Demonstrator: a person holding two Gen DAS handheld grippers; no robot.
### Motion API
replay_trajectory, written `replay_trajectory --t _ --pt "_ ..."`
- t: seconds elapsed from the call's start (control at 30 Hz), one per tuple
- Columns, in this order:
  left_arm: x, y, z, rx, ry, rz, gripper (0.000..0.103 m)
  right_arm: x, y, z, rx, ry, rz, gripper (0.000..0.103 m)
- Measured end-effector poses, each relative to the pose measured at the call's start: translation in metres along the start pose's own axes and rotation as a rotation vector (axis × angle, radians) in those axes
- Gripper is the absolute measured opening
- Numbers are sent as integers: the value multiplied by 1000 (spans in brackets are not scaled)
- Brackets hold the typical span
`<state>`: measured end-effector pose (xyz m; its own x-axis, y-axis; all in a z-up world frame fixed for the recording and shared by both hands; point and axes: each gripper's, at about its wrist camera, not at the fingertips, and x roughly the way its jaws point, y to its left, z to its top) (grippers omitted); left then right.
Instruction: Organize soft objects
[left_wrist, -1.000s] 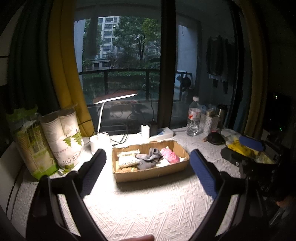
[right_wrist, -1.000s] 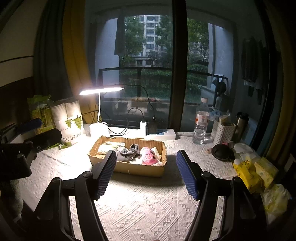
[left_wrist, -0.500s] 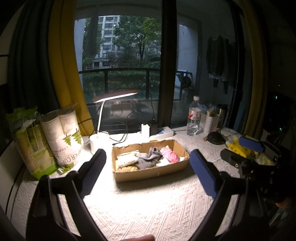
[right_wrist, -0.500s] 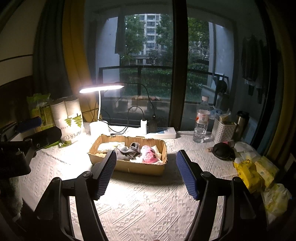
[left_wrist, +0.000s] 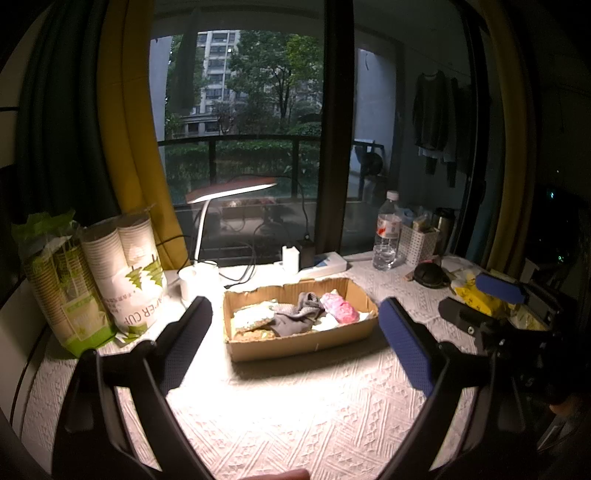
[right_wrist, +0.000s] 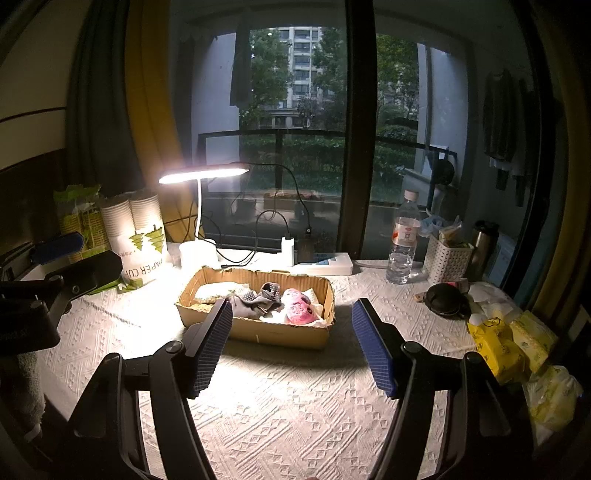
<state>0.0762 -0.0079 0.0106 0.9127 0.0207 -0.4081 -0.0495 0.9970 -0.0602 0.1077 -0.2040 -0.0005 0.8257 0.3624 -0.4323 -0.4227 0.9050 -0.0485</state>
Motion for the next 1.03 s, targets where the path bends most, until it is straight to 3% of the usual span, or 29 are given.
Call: replay_trajectory --t 1.03 --pt "12 -2 -3 1 15 2 93 9 -2 -7 3 16 8 71"
